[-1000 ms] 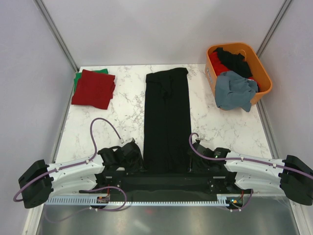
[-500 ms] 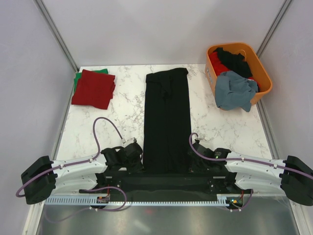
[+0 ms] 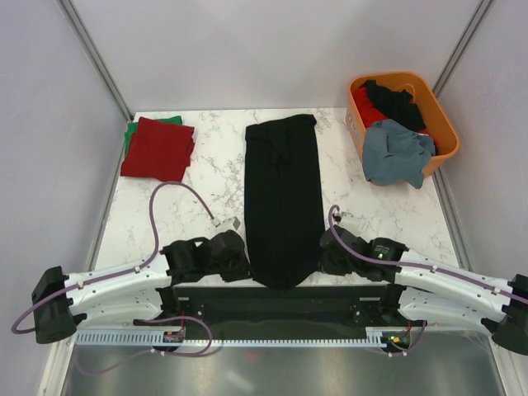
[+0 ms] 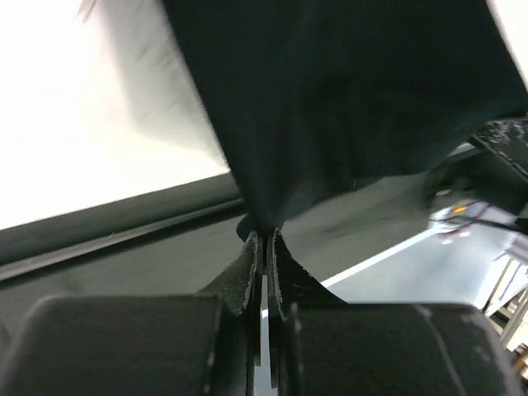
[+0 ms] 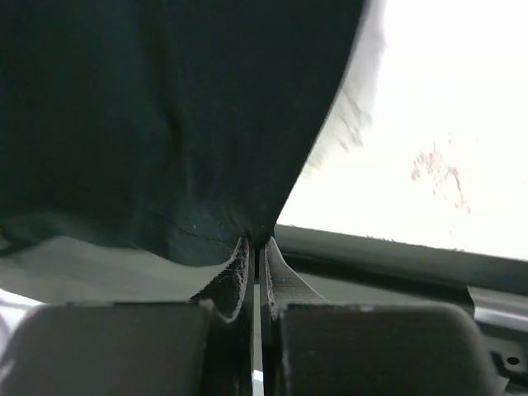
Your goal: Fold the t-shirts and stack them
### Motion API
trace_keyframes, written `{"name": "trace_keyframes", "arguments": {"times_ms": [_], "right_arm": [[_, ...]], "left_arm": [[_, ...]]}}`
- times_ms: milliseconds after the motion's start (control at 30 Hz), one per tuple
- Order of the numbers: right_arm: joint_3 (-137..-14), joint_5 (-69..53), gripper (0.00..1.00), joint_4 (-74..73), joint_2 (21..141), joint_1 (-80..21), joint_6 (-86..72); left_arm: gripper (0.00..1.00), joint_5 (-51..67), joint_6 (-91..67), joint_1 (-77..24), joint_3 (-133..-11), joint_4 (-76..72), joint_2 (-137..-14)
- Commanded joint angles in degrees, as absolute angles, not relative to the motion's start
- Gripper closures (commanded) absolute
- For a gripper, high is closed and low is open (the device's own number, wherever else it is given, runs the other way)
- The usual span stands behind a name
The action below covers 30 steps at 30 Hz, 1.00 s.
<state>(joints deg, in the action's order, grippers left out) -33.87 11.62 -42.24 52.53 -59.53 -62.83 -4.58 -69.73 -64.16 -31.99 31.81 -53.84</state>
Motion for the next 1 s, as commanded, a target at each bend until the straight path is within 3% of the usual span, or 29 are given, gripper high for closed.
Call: {"name": "trace_keyframes", "arguments": {"times_ms": [0,300,600,967], "right_arm": [[-42.78,22.38,1.00,-47.90,52.28,-59.41,-59.16],[-57.54,27.42,1.00,-48.52,64.23,-49.06,-45.54],[-69.42,24.44,1.00,-42.46,78.21,-37.36,-31.92],[-77.16,18.55,1.00,-37.97,91.57,-30.24,-27.60]], "left_arm": [[0.98,-12.38,-63.73,-64.60,-40.33,38.75,-52.73],[0.98,-18.02,-55.82,-58.11,-52.90,40.78,-62.31],[0.98,-13.72,-44.39,-44.57,-63.19,40.17,-71.44],[0.98,-5.89,-36.22,-33.23,-73.20,36.47,-87.09]]}}
